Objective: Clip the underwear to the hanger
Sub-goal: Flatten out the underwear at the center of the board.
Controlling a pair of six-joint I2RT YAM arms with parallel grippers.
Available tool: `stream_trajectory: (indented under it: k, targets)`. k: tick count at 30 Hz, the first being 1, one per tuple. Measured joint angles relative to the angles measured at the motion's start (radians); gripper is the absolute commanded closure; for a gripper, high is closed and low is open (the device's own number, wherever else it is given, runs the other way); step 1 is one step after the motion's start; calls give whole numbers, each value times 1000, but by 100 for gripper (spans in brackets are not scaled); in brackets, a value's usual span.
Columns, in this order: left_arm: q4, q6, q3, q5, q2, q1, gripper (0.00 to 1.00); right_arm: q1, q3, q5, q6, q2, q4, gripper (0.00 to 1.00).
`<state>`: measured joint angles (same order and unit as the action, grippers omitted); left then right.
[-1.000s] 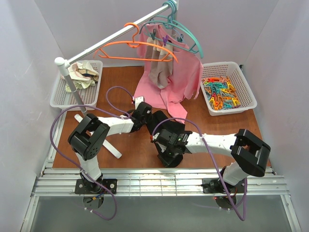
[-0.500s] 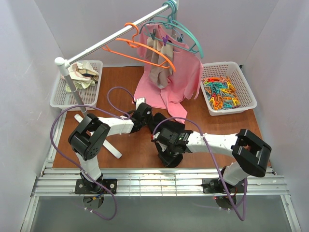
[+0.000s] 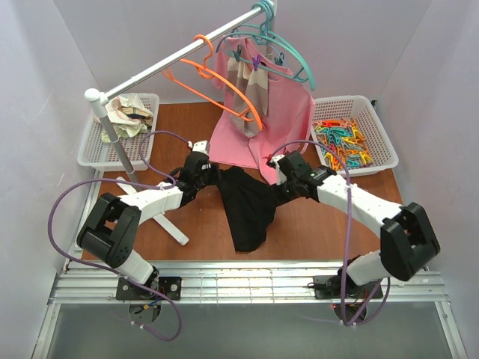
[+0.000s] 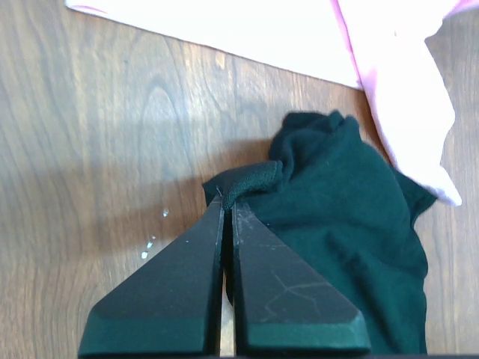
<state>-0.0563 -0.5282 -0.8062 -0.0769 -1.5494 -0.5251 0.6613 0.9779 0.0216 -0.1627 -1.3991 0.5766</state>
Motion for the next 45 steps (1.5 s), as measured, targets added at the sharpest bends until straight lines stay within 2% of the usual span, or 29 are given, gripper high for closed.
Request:
stream_trajectory:
  k: [8,30,33,34,36,37,45]
  targets:
    - [25,36,2,56,-1,3,100,-40,16,0,33,-168,-56,41]
    - [105,54,22,66,13,3,100,-79,29,-19,36,-330,-254,48]
    - [129,53,21,67,32,3,100,-84,33,-9,35,-342,-276,63]
    - [138,53,21,67,39,3,100,-84,37,-3,36,-347,-283,75]
    - [154,53,20,66,49,3,100,-88,47,13,30,-362,-296,87]
    - [161,53,20,66,53,3,100,-90,54,19,37,-370,-301,96]
    - [195,60,21,66,106,2,100,-90,50,32,40,-317,-241,99]
